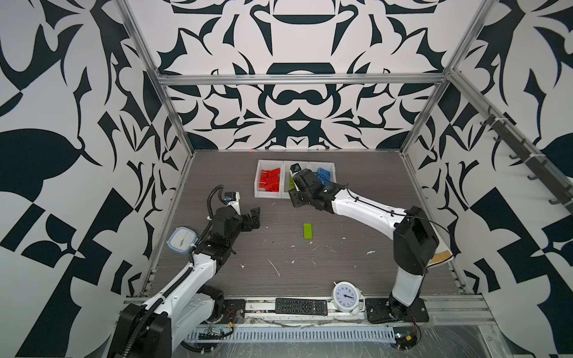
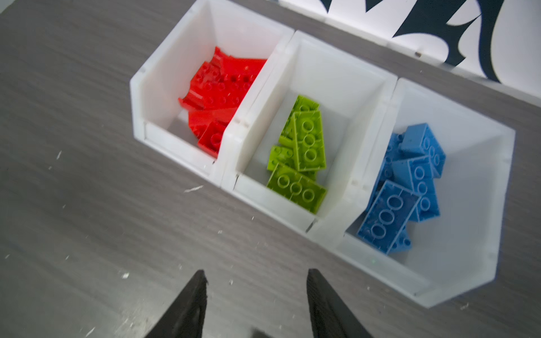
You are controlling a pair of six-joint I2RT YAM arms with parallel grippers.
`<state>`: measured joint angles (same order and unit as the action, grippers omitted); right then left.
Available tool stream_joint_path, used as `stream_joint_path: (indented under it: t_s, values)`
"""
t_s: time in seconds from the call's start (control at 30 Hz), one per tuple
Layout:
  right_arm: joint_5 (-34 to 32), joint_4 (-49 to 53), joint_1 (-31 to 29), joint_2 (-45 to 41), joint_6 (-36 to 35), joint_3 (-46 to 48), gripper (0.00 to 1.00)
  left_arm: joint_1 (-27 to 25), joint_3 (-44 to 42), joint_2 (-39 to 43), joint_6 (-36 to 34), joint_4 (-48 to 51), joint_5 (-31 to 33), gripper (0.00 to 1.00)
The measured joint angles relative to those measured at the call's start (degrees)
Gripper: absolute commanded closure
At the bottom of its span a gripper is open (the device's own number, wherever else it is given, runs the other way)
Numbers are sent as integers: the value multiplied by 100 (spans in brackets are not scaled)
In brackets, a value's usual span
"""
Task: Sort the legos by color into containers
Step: 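Move the right gripper to the last lime-green brick and close it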
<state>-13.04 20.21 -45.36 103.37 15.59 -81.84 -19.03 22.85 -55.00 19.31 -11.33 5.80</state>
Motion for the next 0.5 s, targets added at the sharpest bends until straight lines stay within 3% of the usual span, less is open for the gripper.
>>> stream_joint_path:
  t_s: [0.23, 0.5]
  values:
    - [15, 109, -129, -647, 562, 1113, 41, 0, 0, -2, 0, 2, 33, 0]
    - [35, 190, -260, -667, 1005, 1661, 40, 0, 0, -2, 0, 0, 48, 0]
